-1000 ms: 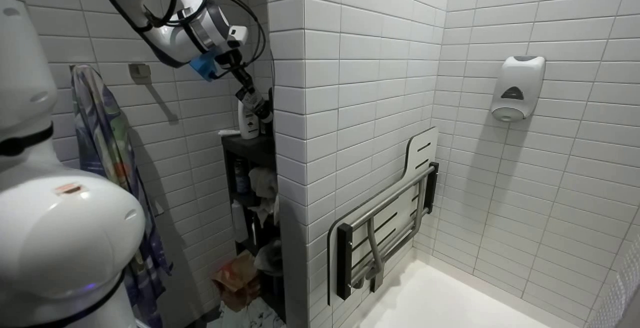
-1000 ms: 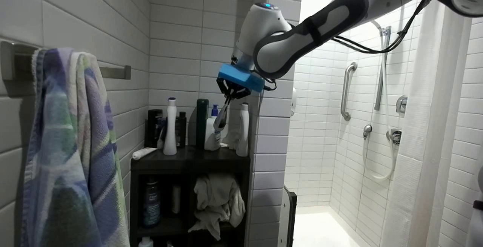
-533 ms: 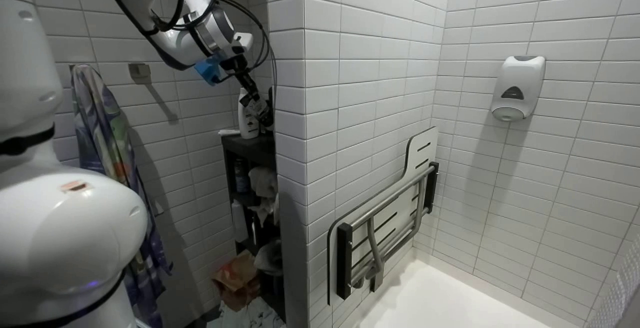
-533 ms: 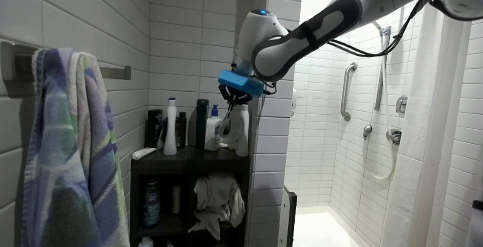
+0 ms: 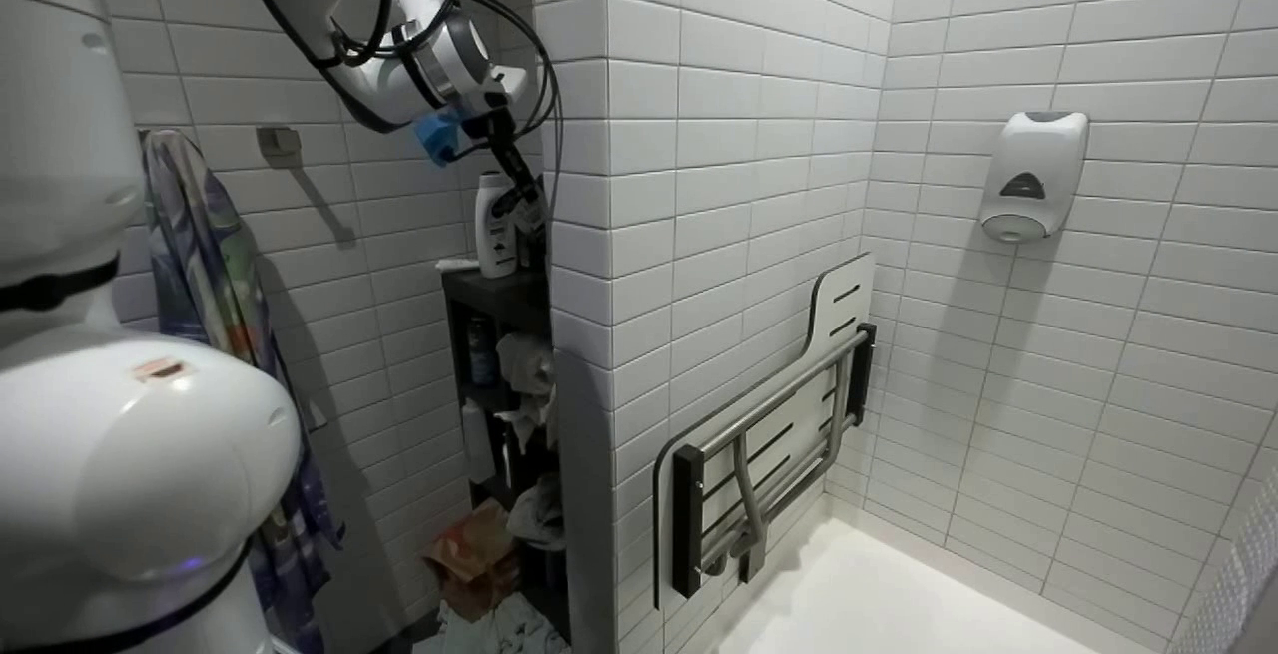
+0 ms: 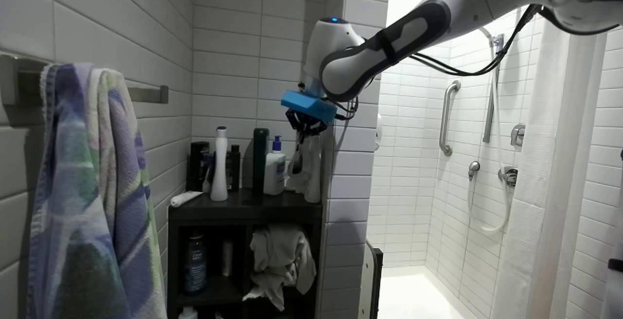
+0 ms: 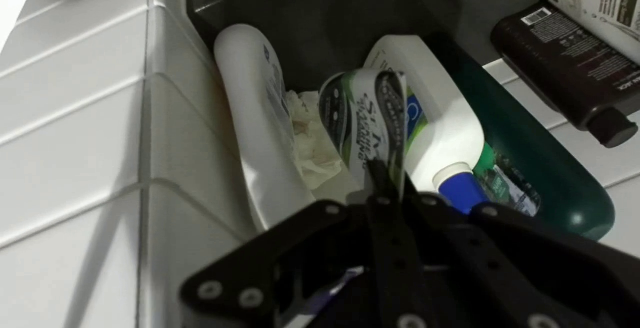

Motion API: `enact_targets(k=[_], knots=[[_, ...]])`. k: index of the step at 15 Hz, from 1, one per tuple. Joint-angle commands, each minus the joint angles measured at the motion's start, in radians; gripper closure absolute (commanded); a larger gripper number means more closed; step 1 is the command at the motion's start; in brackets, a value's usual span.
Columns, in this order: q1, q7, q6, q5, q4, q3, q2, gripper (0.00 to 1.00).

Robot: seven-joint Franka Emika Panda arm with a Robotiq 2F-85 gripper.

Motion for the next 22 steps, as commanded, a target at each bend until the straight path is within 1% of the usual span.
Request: enact_targets(k=[1,5,13,22], knots=[[0.054,0.033,-0.065,0.001,0.046,-0.015,0.03,0.99],[0.078,0.051,-0.1,0.015,0.058,-0.024,0.061,0.99],[0.078,0.03,-0.121,0.137,0.109,-0.051,0.115,0.99],[0.098,0.051,-0.118,0.138,0.141,-0.075,0.156,0.99]])
